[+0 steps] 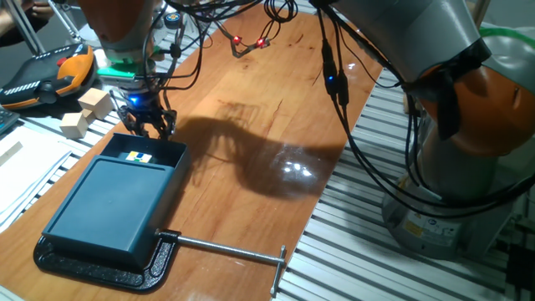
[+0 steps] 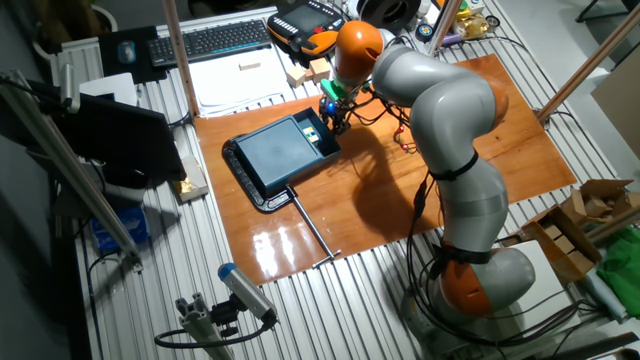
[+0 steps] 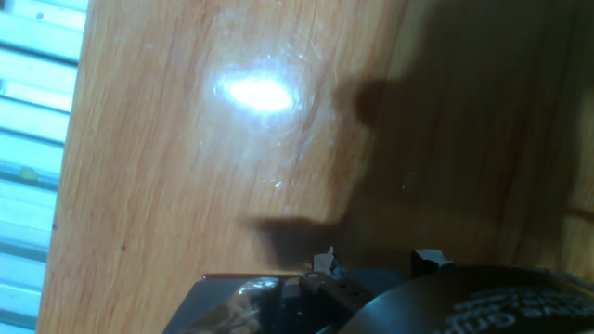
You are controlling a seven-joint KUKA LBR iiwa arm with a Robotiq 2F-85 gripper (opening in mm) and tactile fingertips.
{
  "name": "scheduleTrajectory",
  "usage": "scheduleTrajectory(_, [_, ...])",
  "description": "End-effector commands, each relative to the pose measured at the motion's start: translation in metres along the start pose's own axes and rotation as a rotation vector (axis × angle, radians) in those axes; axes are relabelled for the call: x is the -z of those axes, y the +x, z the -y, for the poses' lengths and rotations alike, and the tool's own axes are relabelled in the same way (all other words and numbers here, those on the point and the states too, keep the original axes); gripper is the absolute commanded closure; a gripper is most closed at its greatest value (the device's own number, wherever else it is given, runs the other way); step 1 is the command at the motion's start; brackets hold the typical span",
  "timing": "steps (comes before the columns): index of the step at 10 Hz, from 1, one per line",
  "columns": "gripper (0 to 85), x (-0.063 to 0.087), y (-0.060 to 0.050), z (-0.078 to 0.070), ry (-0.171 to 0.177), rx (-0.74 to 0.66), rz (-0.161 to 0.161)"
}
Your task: Grasp the handle and close the drawer
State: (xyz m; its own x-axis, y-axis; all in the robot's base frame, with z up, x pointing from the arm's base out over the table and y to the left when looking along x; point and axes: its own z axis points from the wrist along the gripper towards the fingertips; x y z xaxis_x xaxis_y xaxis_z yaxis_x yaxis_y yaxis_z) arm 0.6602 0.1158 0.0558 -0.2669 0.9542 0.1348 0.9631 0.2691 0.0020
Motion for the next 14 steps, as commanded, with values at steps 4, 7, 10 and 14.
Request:
scheduleTrajectory(4, [83.0, -0.001, 0.008, 0.001, 0.004, -0.003, 0.004])
scheduleTrajectory(7, [83.0, -0.002, 0.013, 0.0, 0.004, -0.011, 0.004])
scheduleTrajectory(10, [83.0, -0.003, 0.019, 0.001, 0.004, -0.015, 0.004])
scheduleTrajectory(14, [83.0, -0.005, 0.027, 0.002, 0.006, -0.018, 0.012])
